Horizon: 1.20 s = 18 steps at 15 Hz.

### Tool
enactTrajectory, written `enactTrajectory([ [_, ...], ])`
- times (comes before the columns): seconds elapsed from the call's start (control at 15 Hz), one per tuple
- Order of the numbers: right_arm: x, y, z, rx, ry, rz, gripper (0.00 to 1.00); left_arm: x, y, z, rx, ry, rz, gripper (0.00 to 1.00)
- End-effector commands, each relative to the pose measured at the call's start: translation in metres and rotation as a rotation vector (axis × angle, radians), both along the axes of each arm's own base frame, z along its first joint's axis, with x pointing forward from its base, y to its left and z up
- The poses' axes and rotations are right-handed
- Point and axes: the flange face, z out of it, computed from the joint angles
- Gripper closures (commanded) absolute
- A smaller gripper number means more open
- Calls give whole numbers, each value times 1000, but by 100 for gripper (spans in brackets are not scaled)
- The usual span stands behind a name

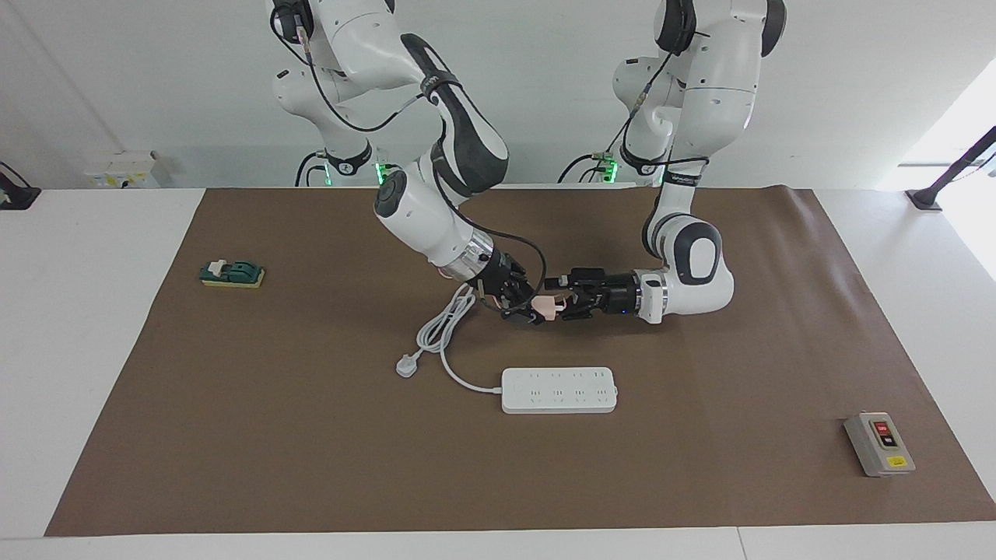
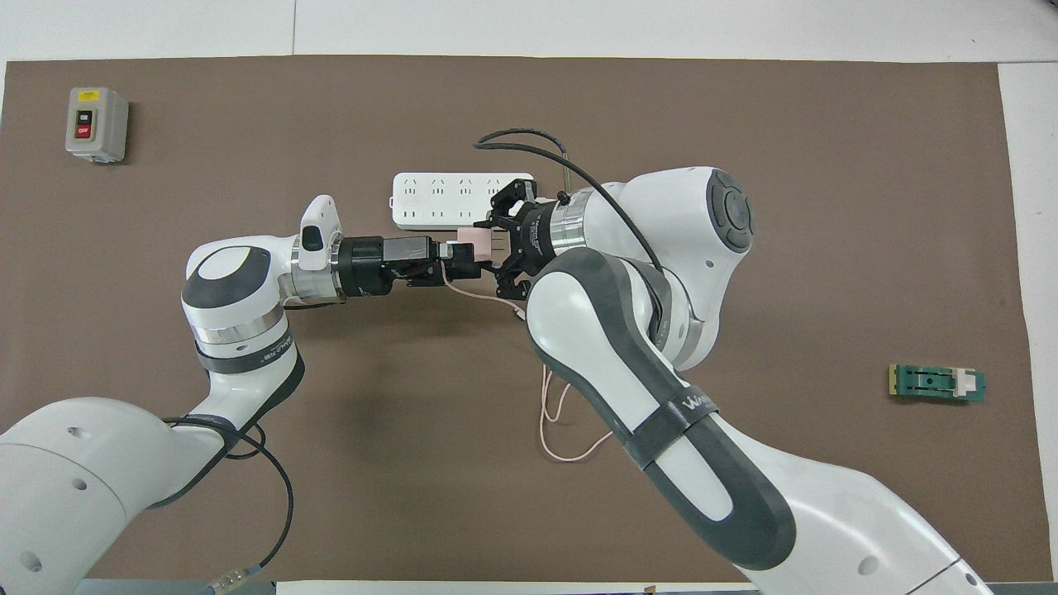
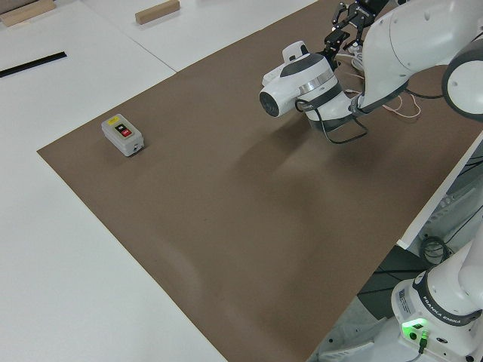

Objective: Plug charger into power strip
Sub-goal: 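Pass the pink charger from the right gripper to the left gripper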

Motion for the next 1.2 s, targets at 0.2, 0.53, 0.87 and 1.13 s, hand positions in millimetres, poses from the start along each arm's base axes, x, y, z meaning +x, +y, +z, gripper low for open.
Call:
enactTrajectory([
  [0.2,6,-3,-2,7,12,-14,100,-4,0,1,-6,10,14,1],
  [0.53,7,-5,-2,7,12,-17,100,-7,-1,0,-3,17,11,1],
  [0.87,7,-5,-1,8,12,-16,100,21,3,10,0,-62,9,1],
  [1.13,8,-6,-1,12,13,-20,100,31,1,16,-1,-87,6,1],
])
